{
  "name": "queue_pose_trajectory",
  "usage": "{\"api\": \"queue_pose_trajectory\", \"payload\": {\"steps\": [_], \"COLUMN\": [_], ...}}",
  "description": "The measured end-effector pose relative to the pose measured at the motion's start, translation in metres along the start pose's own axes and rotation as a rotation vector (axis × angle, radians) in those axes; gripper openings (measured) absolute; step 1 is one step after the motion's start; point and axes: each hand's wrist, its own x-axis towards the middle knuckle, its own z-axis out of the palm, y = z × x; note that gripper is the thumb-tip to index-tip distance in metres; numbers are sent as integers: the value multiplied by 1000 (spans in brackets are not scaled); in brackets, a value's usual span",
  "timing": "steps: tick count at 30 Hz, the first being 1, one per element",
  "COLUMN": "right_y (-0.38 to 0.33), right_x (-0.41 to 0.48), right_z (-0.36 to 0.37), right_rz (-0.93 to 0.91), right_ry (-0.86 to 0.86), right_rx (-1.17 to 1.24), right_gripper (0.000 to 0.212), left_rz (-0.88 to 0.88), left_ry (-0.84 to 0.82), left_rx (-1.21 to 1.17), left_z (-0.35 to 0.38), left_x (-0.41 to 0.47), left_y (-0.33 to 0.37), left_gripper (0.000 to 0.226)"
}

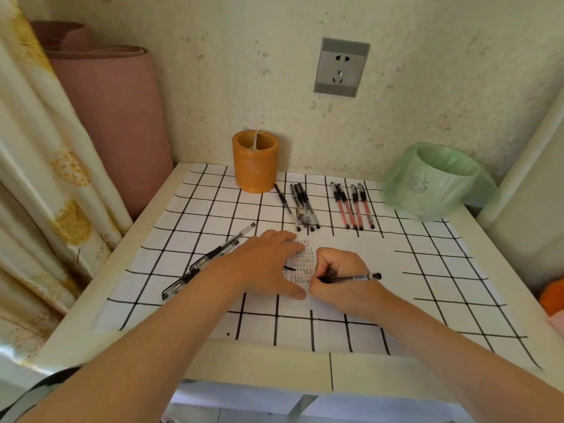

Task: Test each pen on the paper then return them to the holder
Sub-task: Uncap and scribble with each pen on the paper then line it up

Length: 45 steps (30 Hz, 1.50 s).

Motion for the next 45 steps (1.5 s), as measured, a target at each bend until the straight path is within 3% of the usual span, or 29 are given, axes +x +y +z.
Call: {"api": "queue_pose_trajectory", "payload": {"steps": [26,30,33,36,42,45], "right_y": [-5,-5,-6,-5,-3,-13], "right_x": [-2,-2,-1,2,7,16], "right_z": [-2,-2,-4,-8,-20,-24], "right_rz": [51,87,113,119,63,190], "right_ry": [-48,37,125,182,169,180], "right_rx": [10,79,165,145,196,322], "right_gripper": [24,28,16,19,49,44], "left_rz": [-3,-4,2,-22,-87,-103], "left_ry": [7,4,-11,16,74,57], "left_rx": [-8,4,8,-46,-85,-42], "left_z": [1,1,-2,-7,-23,-25], "left_x": [0,0,-1,-5,-14,-19], "left_y": [0,0,-1,-7,-22,-16], "left_gripper": [101,101,98,90,55,38]}}
